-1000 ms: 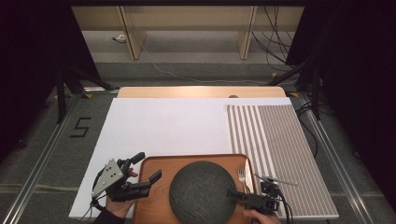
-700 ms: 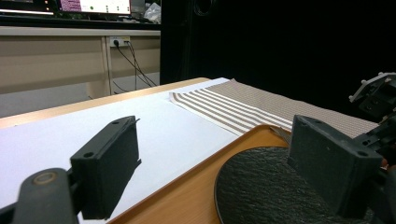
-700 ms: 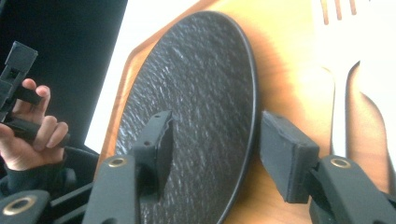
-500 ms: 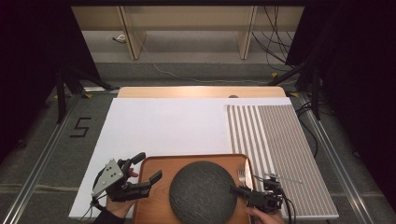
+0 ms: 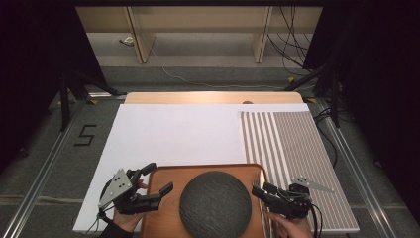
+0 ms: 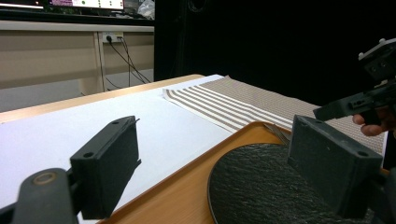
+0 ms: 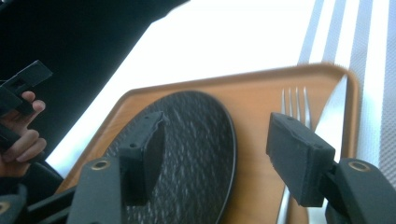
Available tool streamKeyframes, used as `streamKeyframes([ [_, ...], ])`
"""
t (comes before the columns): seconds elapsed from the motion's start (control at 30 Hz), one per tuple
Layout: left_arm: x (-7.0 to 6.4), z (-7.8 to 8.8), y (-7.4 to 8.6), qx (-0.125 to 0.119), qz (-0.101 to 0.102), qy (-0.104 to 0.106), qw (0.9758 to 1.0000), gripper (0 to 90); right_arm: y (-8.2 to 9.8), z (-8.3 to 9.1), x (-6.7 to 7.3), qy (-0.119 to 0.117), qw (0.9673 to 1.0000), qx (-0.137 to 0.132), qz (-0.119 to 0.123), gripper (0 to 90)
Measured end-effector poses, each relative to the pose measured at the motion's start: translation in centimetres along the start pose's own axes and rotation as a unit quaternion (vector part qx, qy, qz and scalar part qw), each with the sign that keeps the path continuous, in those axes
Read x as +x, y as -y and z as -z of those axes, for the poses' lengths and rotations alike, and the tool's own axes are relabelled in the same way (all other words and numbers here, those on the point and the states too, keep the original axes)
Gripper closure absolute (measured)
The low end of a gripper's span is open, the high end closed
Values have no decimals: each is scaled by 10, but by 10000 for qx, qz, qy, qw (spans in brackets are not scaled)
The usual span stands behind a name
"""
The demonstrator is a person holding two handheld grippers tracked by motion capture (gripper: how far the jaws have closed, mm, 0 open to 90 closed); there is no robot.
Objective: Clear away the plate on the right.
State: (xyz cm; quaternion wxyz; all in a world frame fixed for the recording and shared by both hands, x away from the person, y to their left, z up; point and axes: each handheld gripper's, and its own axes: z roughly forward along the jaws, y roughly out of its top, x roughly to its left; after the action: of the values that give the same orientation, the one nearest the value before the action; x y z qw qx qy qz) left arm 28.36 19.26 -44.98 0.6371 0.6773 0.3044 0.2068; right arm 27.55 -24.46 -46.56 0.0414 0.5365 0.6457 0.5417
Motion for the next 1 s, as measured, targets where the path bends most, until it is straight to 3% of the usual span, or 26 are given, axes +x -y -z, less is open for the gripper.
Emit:
streamKeyframes([
  [0.2,0,0,0,7,8,33,10000,159,-4,5,4,91,9986,-253,457,371],
  [0.37,0,-1,0,23,21,61,10000,159,-8,10,5,206,9954,-496,787,357],
  [0.63,0,-1,0,26,26,75,10000,159,-11,13,8,249,9916,-665,1077,317],
  [1.0,-1,-2,1,116,-17,163,9998,159,-12,17,13,434,9825,-797,1627,277],
])
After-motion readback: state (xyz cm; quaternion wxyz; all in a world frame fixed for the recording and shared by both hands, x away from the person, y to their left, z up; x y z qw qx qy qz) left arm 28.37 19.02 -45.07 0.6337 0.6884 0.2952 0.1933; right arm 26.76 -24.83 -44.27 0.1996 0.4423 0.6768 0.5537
